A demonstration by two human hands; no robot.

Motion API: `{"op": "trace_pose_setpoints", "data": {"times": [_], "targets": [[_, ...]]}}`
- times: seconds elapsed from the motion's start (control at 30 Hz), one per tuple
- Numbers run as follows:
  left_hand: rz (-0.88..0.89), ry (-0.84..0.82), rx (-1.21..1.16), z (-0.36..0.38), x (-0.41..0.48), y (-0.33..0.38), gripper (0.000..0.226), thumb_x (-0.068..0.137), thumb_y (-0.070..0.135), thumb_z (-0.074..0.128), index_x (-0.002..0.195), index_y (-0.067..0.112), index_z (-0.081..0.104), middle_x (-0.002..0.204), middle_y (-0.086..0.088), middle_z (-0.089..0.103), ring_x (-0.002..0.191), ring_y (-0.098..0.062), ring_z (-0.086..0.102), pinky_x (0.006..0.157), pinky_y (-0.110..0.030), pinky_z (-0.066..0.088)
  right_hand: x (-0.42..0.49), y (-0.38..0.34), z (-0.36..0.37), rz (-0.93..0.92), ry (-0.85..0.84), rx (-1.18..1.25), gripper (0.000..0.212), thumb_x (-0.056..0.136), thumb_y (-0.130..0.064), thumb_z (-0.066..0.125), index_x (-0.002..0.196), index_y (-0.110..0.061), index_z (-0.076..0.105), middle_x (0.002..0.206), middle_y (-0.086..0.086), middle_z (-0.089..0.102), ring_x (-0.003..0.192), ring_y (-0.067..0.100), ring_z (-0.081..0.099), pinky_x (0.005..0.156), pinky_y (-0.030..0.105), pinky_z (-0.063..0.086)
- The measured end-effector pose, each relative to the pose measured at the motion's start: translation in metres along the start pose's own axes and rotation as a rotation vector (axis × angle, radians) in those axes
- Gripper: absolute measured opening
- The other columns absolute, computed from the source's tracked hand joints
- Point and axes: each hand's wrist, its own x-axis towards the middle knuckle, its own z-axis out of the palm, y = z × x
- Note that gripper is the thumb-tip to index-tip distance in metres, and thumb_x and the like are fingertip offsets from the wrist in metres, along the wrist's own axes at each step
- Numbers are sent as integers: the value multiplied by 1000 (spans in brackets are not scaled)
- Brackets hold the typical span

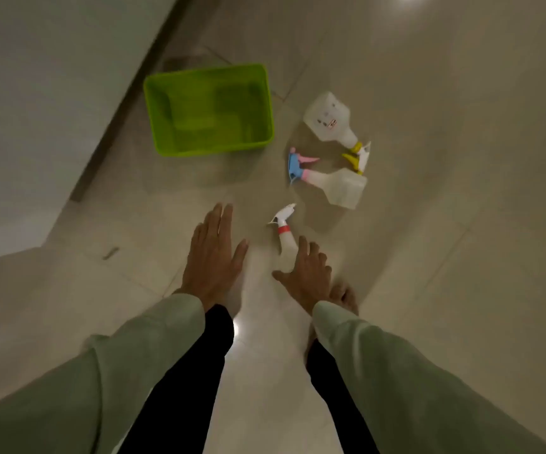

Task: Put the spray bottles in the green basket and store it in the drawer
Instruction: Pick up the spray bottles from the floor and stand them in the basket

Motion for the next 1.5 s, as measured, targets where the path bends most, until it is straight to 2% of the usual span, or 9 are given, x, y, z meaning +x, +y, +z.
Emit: {"op": "trace_pose_setpoints", "data": {"times": [0.27,0.47,0.57,0.8,0.97,1.07,1.23,1.37,1.5], "targets": [[31,-29,-16,31,43,-16,68,101,38,43,157,15,14,166,-9,14,153,-23,16,124,-43,17,36,9,37,52,-23,-93,77,77,-46,73,137,-13,37,131,12,47,114,33,49,92,45,46],[2,14,-36,-11,53,-14,68,101,37,45,157,14,14,166,-9,14,153,-23,17,124,-42,17,36,-21,-37,-87,60,393,84,64,-36,88,134,-22,42,126,1,52,113,25,53,90,39,51],[0,49,-38,-40,67,-16,68,100,37,45,156,11,15,165,-11,16,152,-25,18,123,-44,19,42,-53,-81,-188,137,601,86,61,-22,92,131,-26,42,128,-5,52,120,20,53,93,27,46],[55,187,-41,-104,114,-22,69,99,36,49,156,11,17,163,-13,23,149,-31,26,119,-48,27,89,-154,-161,-409,173,691,92,59,-8,92,137,-16,45,130,7,56,119,26,55,99,47,50],[79,220,-59,-125,145,-34,68,99,39,45,156,12,18,163,-13,22,148,-31,27,120,-47,26,127,-203,-172,-375,253,660,92,57,-5,92,136,-11,47,131,9,59,119,29,55,100,52,48],[75,236,-58,-127,153,-40,69,99,39,46,156,12,18,164,-13,21,148,-32,27,119,-47,27,146,-212,-165,-345,266,549,79,58,-9,91,130,-10,56,126,7,65,118,30,59,99,54,48],[63,248,-66,-120,170,-48,70,99,39,46,156,11,17,164,-13,20,148,-32,27,118,-48,28,172,-201,-142,-414,375,714,25,78,0,72,103,0,69,100,4,68,95,25,66,79,37,54],[71,262,-90,-103,184,-50,70,99,40,45,156,13,15,165,-12,19,149,-31,25,119,-48,28,201,-204,-136,-494,482,662,22,75,5,72,96,-3,74,112,17,67,100,31,66,84,45,55],[67,280,-96,-95,198,-47,70,99,40,47,156,12,16,164,-14,20,150,-31,25,121,-45,26,222,-205,-136,-497,457,654,25,80,1,70,104,-6,74,107,14,73,99,32,69,82,52,57]]}}
